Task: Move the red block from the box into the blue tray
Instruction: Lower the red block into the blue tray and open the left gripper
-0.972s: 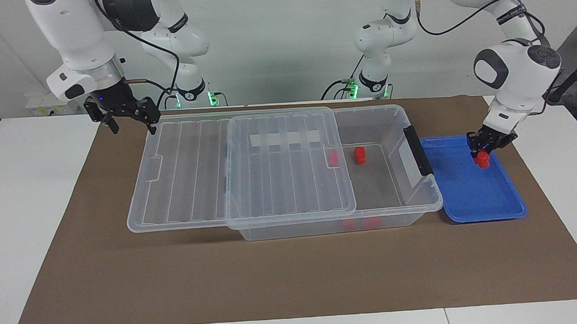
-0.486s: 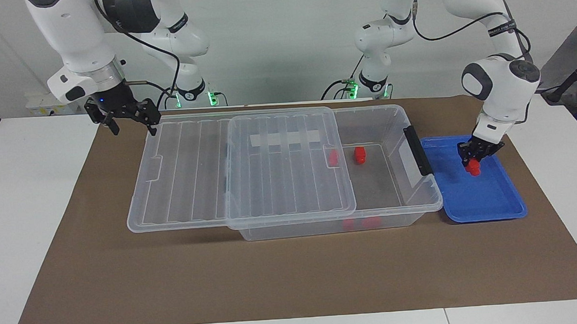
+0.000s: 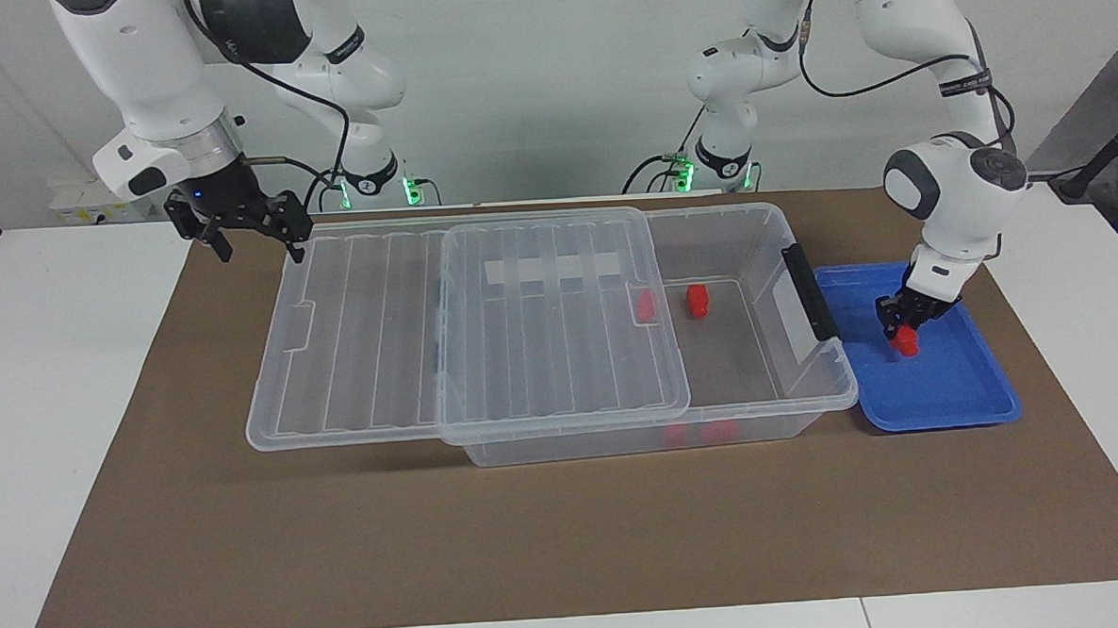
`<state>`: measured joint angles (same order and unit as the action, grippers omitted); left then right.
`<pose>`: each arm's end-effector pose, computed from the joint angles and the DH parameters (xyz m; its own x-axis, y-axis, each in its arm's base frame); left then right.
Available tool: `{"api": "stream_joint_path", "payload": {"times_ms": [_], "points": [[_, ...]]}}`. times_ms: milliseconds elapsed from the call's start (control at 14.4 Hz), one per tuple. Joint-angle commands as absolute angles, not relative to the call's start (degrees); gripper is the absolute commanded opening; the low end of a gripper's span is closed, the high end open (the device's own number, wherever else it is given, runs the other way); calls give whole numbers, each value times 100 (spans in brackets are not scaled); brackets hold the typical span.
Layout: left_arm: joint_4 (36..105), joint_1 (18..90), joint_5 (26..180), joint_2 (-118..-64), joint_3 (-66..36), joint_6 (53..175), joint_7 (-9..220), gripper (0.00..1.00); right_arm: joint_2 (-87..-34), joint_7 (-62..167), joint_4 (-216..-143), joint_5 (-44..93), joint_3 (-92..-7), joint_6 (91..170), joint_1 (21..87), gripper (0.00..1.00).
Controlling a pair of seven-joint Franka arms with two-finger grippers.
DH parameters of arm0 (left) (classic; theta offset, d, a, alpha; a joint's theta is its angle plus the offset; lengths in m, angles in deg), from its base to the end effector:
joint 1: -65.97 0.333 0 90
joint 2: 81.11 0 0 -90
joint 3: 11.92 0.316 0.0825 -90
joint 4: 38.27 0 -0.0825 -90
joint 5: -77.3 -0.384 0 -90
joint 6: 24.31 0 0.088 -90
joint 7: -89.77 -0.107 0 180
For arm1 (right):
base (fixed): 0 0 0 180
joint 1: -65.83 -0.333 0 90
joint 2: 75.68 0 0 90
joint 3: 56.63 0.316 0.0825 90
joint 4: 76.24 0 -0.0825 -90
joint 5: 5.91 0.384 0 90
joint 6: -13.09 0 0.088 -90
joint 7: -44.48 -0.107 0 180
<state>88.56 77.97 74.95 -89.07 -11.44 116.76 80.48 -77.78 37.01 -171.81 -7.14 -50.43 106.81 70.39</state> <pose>0.5422 0.1199 0.3258 0.9945 0.0225 0.1026 0.0274 -0.9985 -0.0474 0.5475 0.0145 0.6042 0.9949 -0.1002 0.0074 -0.1004 -0.9946 0.0246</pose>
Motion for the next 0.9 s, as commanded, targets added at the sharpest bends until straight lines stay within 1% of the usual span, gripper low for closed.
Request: {"api": "stream_joint_path", "payload": {"times_ms": [0,139,486,556,625,694,764,833], "points": [[9013,7766,7580,-8911,-1130,11956,8089,0,-7805,3780,-17239,-644,-5031,10730,7049,100],[9092,7766,7580,-9007,-1130,12184,8080,0,-7805,3780,-17239,-644,-5031,10730,7058,100],[9093,7757,7580,-9034,-1130,12203,8063,0,-7805,3780,-17248,-644,-5031,10739,7058,99],[9093,7757,7580,-9034,-1130,12203,8063,7,-7805,3788,-17248,-644,-5031,10774,7075,95],[9093,7757,7580,-9034,-1130,12194,8045,31,-7805,3789,-17257,-644,-5031,10801,7075,93],[9084,7757,7572,-9034,-1130,12194,8028,80,-7796,3815,-17257,-644,-5031,10809,7101,73],[9075,7748,7572,-9043,-1139,12177,8002,100,-7787,3824,-17257,-644,-5031,10827,7119,52],[9066,7748,7572,-9043,-1139,12159,7993,100,-7709,3850,-17257,-644,-5039,10905,7163,46]]}}
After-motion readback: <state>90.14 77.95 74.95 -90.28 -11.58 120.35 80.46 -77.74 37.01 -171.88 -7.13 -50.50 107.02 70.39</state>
